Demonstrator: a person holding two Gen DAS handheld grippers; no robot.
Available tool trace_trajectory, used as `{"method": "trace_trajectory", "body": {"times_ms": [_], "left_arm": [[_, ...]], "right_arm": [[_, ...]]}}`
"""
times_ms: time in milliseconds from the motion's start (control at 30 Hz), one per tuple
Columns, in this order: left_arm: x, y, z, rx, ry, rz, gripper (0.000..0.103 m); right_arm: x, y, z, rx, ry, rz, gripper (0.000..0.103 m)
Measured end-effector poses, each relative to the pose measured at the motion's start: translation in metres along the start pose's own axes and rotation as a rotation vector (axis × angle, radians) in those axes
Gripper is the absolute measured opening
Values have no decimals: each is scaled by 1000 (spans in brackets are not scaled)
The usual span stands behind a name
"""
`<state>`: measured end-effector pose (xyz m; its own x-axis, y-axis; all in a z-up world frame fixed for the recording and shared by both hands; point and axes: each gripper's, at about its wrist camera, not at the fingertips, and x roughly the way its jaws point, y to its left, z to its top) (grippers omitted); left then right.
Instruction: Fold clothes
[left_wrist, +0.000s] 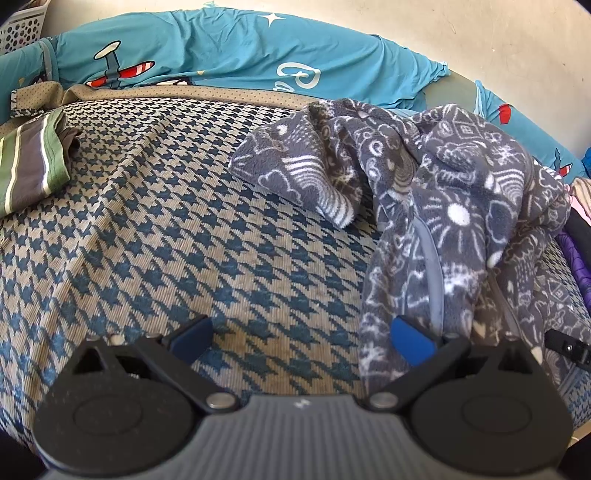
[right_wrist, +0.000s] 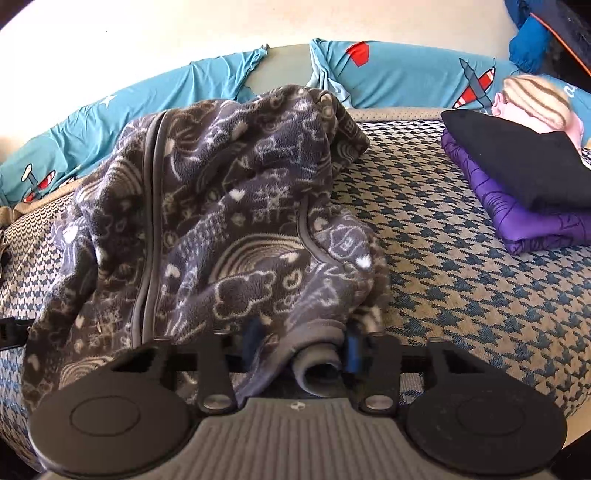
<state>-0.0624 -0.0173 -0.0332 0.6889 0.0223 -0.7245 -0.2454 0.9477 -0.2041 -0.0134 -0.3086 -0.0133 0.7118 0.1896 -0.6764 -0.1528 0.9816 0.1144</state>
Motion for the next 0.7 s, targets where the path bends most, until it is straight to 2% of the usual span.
{"method": "trace_trajectory", "body": {"times_ms": [67,167,500,700], "left_arm": [[-1,0,0,-3,1,-2,103],[-2,2,-1,-5,2,-4,103],[-3,4,-2,-11,4,-8,103],[-4,3,-2,-13,7,-9,103]], "right_arm": [[-1,0,-1,5,-10,3,27],[-4,1,-1,9,-24,6,22],[-27,5,-4,32,-98,-6,18],[-47,-4,-7,86,-109,-30,18]]}}
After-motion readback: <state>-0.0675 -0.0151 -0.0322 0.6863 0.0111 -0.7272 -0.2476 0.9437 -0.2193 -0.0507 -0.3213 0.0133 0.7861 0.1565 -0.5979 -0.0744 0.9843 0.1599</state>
